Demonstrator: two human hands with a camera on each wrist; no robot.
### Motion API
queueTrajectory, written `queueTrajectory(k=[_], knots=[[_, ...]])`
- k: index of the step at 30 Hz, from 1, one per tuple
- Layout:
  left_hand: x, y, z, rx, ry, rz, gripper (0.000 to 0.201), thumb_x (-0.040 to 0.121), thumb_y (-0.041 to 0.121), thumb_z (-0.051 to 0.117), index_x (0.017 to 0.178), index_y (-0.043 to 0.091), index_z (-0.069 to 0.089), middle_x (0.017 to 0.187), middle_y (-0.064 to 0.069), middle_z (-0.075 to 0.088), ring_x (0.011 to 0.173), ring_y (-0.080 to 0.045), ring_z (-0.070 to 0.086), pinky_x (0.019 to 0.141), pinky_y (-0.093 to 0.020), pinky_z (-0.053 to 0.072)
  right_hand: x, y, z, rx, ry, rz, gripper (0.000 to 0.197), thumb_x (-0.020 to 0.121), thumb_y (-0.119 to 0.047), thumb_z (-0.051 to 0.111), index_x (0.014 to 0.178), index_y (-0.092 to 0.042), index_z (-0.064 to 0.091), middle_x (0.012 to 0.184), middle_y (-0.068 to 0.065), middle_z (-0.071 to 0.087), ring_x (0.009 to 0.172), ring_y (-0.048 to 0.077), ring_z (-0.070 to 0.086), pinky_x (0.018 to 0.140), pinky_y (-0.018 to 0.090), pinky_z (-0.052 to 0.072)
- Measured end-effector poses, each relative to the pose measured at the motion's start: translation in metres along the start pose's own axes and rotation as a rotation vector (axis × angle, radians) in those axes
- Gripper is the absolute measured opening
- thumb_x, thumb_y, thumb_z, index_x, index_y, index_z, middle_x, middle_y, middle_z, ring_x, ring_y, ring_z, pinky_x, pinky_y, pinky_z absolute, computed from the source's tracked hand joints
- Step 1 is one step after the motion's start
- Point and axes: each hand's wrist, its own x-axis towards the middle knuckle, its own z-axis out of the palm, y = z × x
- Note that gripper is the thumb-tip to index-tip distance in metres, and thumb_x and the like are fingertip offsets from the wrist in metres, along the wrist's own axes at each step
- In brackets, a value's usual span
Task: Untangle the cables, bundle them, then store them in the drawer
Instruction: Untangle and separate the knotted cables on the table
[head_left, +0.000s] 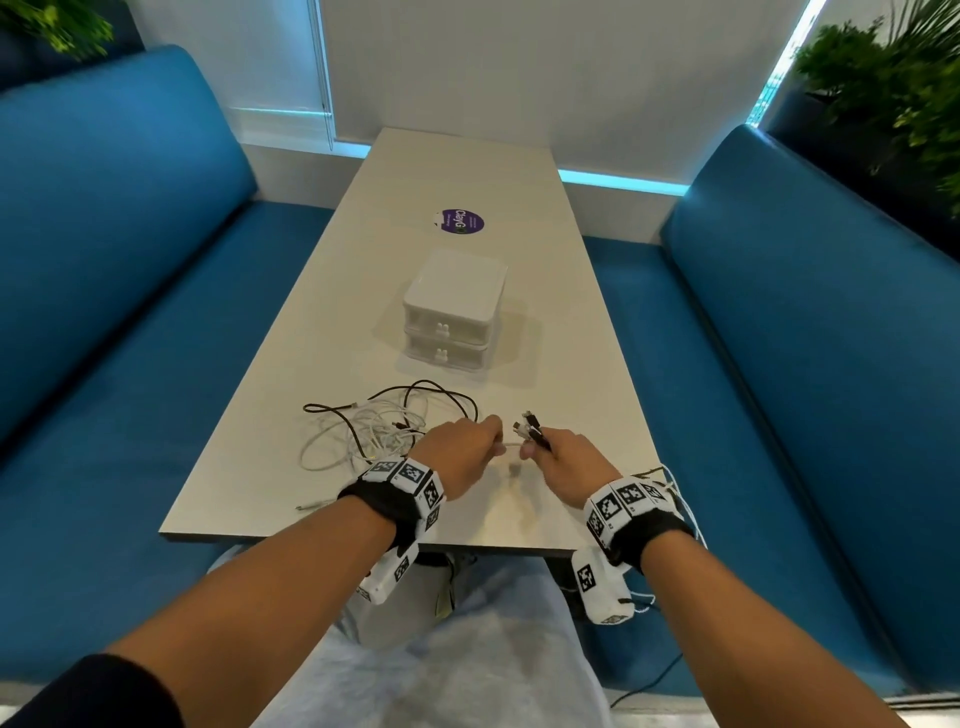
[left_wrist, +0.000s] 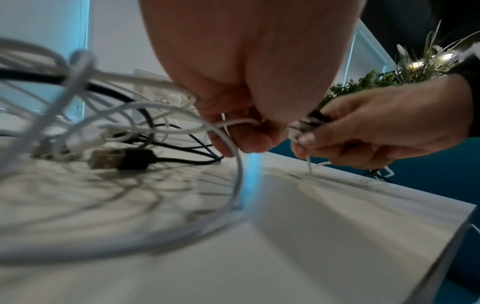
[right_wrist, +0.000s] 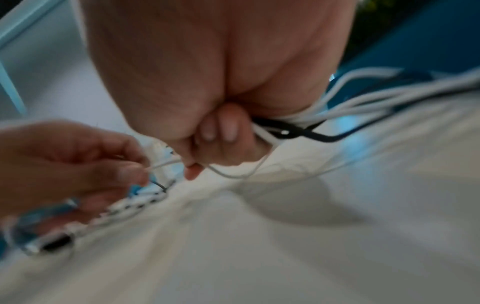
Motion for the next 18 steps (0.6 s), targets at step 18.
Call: queueTrajectory(k=[18], knots=[[0.008, 0.006, -0.003, 0.036, 0.015, 0.07, 0.022, 0.106, 0.026, 0.039, 0.117, 0.019, 0.056, 0.099, -0.009, 0.067, 0.084, -0.03, 0.064, 0.064, -0.035, 0.043, 0.002, -0.017, 0.009, 0.038, -0.014, -0.007, 0.02, 0.1, -0.026, 0.044, 0.1, -0.018, 0.063, 0.092, 0.007, 0.069, 0.084, 0.027, 0.064, 0.078, 0.039, 0.052]])
